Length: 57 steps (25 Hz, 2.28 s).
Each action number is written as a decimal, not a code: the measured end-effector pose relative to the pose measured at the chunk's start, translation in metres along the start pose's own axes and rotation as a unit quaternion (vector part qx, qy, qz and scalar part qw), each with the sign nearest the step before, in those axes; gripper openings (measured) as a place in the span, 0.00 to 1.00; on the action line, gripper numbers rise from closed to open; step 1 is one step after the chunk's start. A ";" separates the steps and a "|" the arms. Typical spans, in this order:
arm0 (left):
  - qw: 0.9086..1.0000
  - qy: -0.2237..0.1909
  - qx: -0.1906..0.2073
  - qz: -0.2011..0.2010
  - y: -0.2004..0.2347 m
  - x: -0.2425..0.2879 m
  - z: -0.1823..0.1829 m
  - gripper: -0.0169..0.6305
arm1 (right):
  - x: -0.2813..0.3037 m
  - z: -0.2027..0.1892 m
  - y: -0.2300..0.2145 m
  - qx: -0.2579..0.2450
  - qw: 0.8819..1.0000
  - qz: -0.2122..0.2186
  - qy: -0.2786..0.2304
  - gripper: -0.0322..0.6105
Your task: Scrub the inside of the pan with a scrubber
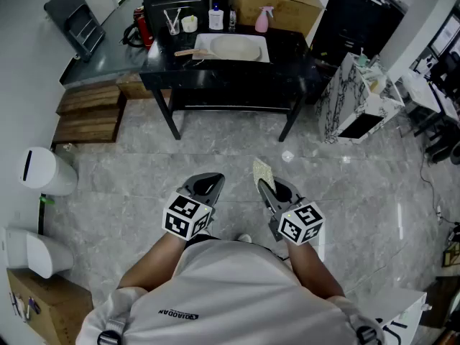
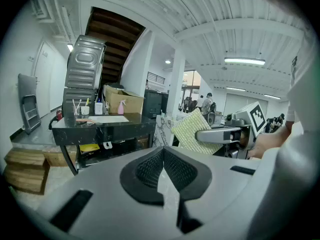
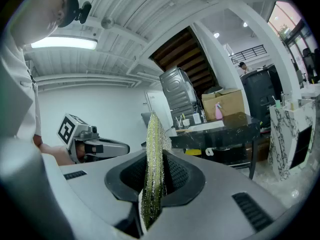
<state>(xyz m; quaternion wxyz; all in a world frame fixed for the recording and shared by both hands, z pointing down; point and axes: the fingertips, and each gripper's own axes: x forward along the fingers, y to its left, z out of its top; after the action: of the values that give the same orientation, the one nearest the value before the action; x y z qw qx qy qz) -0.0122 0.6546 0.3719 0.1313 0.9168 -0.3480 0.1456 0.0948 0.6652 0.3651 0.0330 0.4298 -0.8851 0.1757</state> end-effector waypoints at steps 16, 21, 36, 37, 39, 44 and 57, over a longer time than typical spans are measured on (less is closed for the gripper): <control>1.000 -0.009 -0.010 0.020 -0.015 0.020 0.004 0.05 | -0.015 -0.002 -0.020 0.024 0.999 0.029 0.006 0.17; 0.999 -0.007 -0.015 0.028 -0.024 0.031 0.002 0.05 | -0.019 -0.007 -0.028 0.028 0.999 0.044 0.015 0.17; 0.998 0.009 -0.026 0.047 -0.017 0.065 -0.002 0.05 | -0.002 -0.007 -0.077 0.040 0.998 0.050 0.026 0.17; 0.998 0.010 -0.027 0.049 -0.012 0.069 -0.002 0.05 | 0.002 -0.006 -0.080 0.040 0.998 0.051 0.026 0.17; 0.998 0.011 -0.027 0.048 0.000 0.078 0.001 0.05 | 0.014 -0.002 -0.087 0.036 0.998 0.051 0.025 0.17; 0.999 0.008 -0.021 0.036 0.037 0.110 0.013 0.05 | 0.052 0.005 -0.108 0.032 0.998 0.048 0.028 0.17; 1.000 0.010 -0.007 -0.001 0.212 0.196 0.090 0.05 | 0.219 0.075 -0.176 0.039 0.999 0.007 0.027 0.17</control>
<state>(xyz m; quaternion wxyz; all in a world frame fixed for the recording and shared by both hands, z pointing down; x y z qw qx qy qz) 0.0003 0.3525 0.3886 0.1409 0.9148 -0.3466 0.1519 0.1000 0.3758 0.3908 0.0392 0.4194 -0.8794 0.2218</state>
